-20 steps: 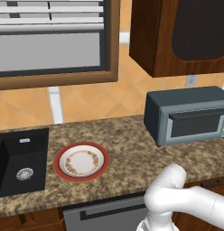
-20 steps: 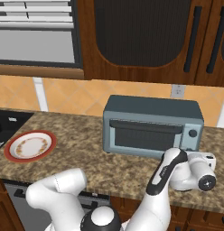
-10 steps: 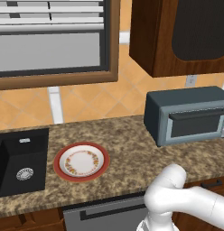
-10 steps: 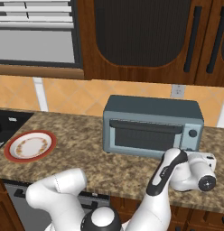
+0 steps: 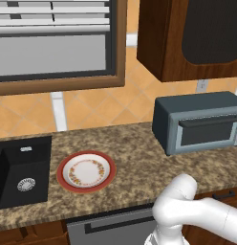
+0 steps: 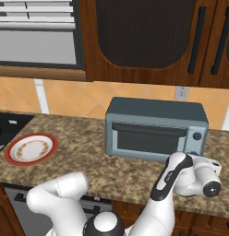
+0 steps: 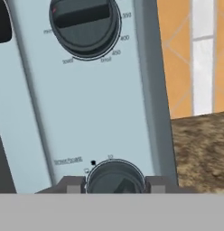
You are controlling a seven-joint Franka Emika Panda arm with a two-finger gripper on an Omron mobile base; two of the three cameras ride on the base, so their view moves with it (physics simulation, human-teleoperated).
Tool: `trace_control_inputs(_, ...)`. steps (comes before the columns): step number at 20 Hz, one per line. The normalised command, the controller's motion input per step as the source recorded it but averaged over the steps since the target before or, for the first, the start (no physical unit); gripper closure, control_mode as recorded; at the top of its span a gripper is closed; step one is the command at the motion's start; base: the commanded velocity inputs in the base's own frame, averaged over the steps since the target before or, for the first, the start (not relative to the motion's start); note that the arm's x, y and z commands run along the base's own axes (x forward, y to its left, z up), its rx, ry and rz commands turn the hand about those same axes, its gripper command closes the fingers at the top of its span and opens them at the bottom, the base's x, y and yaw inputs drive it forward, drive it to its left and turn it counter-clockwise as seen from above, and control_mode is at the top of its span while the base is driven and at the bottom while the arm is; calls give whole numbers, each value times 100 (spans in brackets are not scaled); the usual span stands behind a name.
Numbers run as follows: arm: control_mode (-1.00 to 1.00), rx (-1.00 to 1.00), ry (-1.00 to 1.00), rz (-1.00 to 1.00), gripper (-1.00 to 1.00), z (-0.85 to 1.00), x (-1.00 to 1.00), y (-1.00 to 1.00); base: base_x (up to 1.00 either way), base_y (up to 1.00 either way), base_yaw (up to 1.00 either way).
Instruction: Pick up the kebab skewer and baguette bread, and place them inside the toaster oven. Close the toaster oven door and start by setting the timer.
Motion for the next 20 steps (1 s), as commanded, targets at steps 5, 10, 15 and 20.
trace_control_inputs(5, -100, 16, 0, -6, 100, -3, 0, 0, 0, 0, 0)
trace_control_inputs(10, -100, 9, 0, -7, 100, 0, 0, 7, 0, 0, 0)
trace_control_inputs(15, -100, 18, 0, -10, 100, 0, 0, 0, 0, 0, 0)
trace_control_inputs(20, -100, 20, 1, -10, 100, 0, 0, 0, 0, 0, 0)
